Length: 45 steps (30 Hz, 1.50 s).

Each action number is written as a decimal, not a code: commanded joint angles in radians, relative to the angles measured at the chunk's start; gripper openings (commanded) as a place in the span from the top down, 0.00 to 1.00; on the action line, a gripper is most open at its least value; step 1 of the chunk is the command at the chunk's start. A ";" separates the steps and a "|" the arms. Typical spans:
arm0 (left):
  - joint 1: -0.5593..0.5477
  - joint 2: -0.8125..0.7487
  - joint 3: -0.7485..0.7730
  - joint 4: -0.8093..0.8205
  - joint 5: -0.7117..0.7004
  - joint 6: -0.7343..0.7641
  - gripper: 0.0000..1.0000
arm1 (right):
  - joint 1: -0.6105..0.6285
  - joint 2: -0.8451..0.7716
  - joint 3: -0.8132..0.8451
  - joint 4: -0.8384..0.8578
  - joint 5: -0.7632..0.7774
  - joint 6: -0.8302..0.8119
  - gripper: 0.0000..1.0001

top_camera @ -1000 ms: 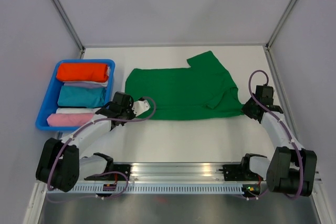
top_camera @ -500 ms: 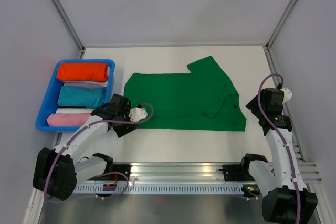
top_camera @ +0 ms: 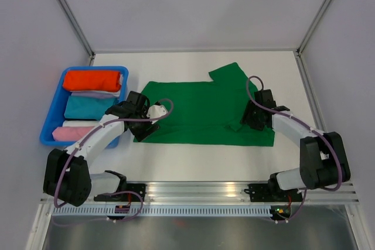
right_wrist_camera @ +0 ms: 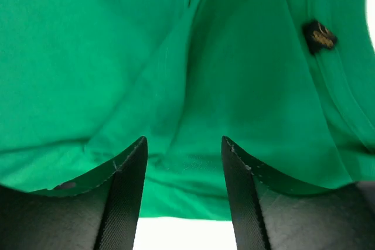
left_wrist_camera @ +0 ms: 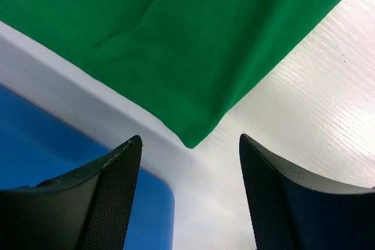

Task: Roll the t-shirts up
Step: Fold the tshirt

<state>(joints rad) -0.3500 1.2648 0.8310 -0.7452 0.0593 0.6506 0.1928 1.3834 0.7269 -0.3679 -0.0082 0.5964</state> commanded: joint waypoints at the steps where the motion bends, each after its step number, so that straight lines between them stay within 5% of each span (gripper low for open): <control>1: 0.003 -0.001 0.003 0.035 0.024 -0.063 0.28 | -0.001 0.049 0.065 0.089 -0.015 0.005 0.40; 32: 0.003 0.051 0.000 0.076 -0.030 -0.049 0.28 | 0.117 0.424 0.385 0.202 -0.085 0.089 0.40; 41: 0.003 0.056 0.000 0.086 -0.019 -0.051 0.28 | 0.151 0.375 0.467 0.097 0.002 0.017 0.39; 45: 0.003 0.068 0.006 0.096 -0.013 -0.040 0.28 | 0.113 0.241 0.367 0.034 0.025 -0.026 0.37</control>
<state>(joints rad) -0.3489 1.3167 0.8227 -0.6773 0.0357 0.6209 0.3378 1.7477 1.1412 -0.2668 -0.0231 0.6121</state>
